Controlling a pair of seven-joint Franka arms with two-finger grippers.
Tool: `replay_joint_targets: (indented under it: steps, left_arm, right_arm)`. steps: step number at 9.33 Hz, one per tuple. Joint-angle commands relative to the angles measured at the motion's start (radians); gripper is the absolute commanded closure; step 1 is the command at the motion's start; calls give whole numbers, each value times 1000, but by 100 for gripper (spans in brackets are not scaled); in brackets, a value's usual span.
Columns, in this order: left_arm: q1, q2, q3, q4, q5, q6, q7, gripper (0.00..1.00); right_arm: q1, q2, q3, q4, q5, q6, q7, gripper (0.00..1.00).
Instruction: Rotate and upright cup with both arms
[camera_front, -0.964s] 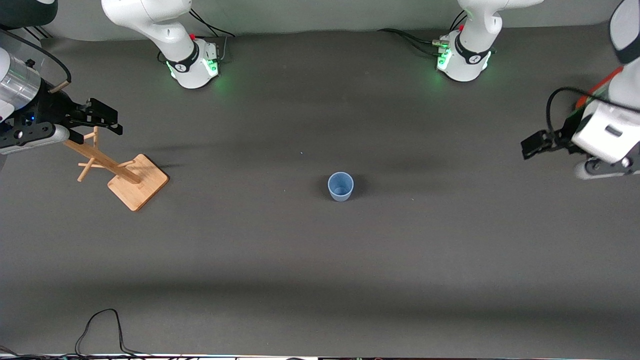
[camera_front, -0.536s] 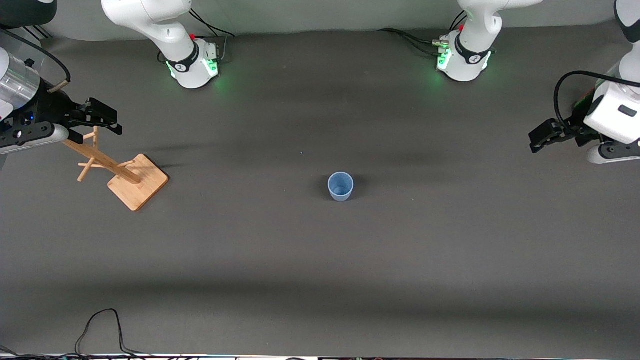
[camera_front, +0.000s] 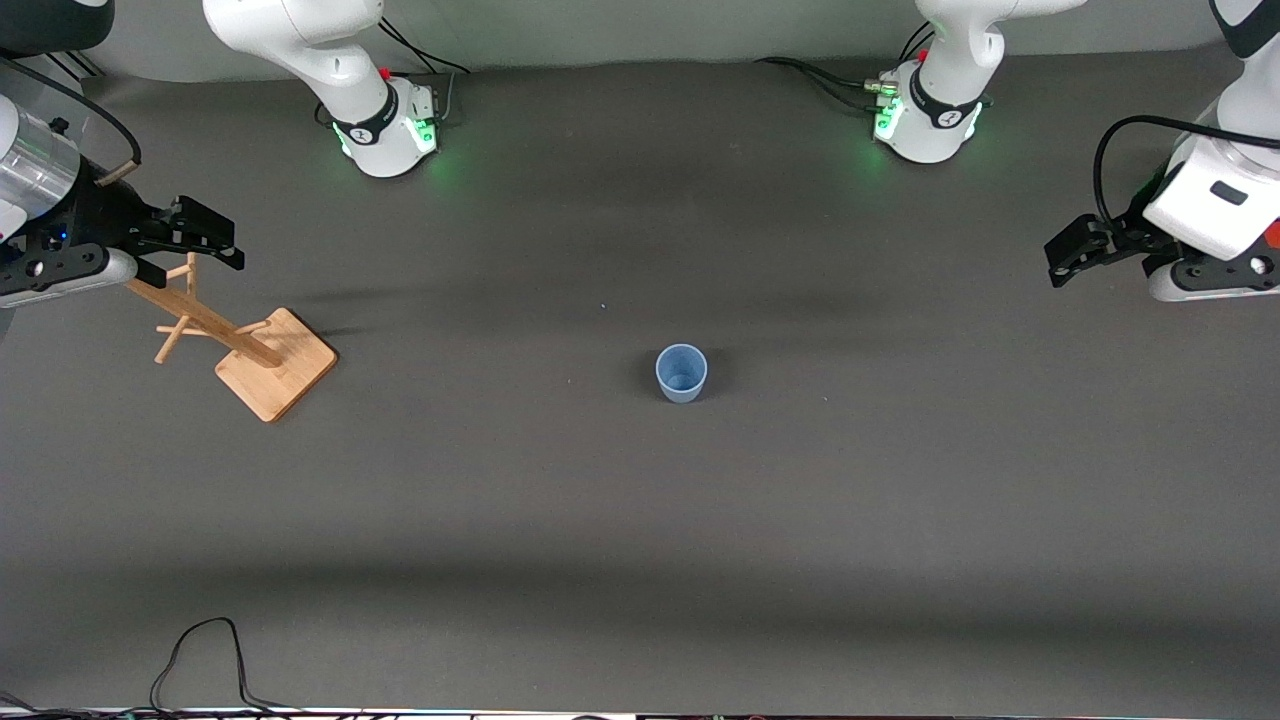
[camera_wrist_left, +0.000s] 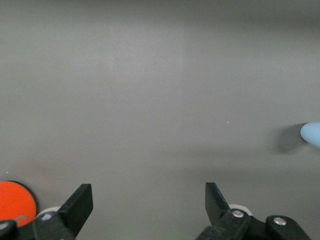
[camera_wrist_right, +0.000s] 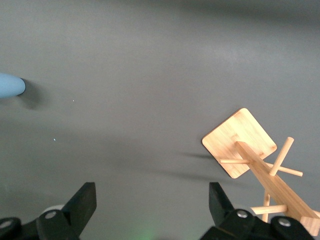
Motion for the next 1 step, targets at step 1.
replay_joint_targets:
  steps: [1]
  left_arm:
    - [-5,-21,4,-23,2,20,30,0]
  right_arm:
    - [11,5,-2,14,-25,-11,24,0]
